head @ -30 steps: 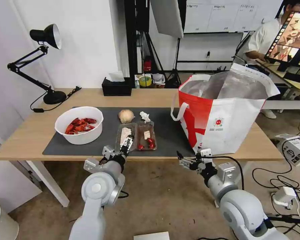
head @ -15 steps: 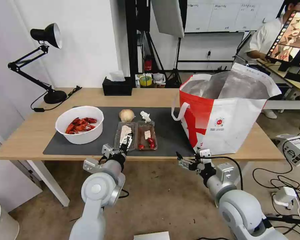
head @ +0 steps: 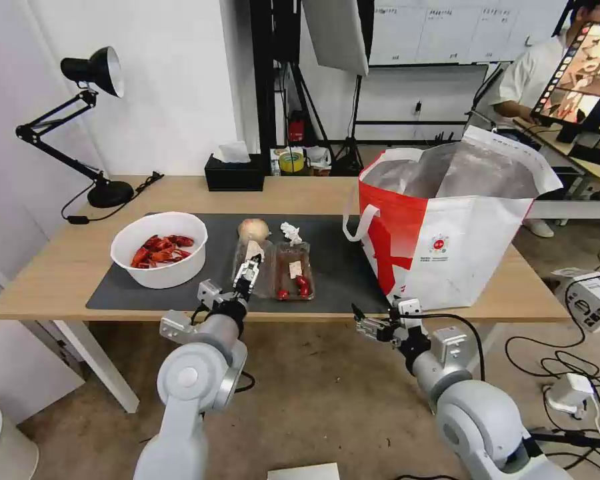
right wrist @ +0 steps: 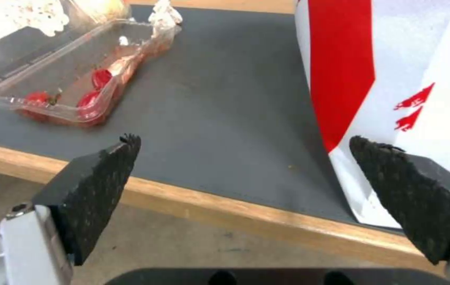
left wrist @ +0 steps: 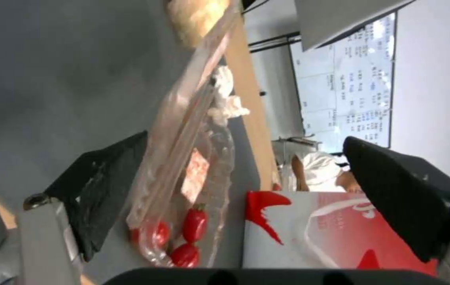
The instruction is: Pick up the trash from the table and place it into the takeout bag.
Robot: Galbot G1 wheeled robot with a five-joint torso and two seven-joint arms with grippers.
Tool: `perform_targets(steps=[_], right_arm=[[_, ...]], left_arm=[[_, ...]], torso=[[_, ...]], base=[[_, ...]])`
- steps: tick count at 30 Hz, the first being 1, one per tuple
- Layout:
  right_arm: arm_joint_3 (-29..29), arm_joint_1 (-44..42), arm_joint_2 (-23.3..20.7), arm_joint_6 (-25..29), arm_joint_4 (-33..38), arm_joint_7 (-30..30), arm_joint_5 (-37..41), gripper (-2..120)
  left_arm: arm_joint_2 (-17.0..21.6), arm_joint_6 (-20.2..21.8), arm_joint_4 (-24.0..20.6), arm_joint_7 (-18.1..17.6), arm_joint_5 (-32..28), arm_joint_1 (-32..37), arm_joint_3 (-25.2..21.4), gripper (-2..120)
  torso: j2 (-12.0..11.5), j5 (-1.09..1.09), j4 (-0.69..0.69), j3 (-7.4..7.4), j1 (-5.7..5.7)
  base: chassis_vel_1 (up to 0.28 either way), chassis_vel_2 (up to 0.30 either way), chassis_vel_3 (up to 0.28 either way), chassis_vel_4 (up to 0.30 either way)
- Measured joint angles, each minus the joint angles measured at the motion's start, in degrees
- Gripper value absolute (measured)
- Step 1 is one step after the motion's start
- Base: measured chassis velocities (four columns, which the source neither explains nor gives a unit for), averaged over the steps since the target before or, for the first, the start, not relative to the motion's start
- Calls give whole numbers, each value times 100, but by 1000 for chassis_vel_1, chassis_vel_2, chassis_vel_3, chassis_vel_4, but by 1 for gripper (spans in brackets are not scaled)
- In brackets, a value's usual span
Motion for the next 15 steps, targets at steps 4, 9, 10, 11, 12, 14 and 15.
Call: perform_targets(steps=[4, 9, 10, 11, 12, 14, 15], right_arm=[[-2, -1, 14, 0, -6, 0, -11, 100], [5, -1, 24, 0, -19, 0, -22, 100], [5, -1, 24, 0, -19, 0, -22, 100], [6, -1, 24, 0, -19, 0, -23, 100], [9, -4, 26, 0, -20, 0, -26, 100], [11, -6, 26, 0, -19, 0, -29, 100], [12, -6, 26, 0, -19, 0, -31, 100]], left_arm=[[8, -30, -11, 70, -4, -33, -2, 100], [8, -76, -11, 110, -28, -104, 8, 100], [8, -76, -11, 110, -28, -104, 8, 100], [7, -78, -13, 112, -31, -109, 11, 100], [8, -85, -27, 123, -34, -120, 18, 100], [8, -94, -40, 137, -38, -127, 19, 100], [7, -101, -43, 151, -45, -139, 21, 100]], torso=[[0, 0, 0, 0, -1], [0, 0, 0, 0, -1], [0, 0, 0, 0, -1], [0, 0, 0, 0, -1], [0, 0, 0, 0, -1], [0, 0, 0, 0, -1], [0, 0, 0, 0, -1]], base=[[0, 0, 0, 0], [0, 0, 0, 0], [0, 0, 0, 0], [0, 0, 0, 0], [0, 0, 0, 0], [0, 0, 0, 0], [0, 0, 0, 0]])
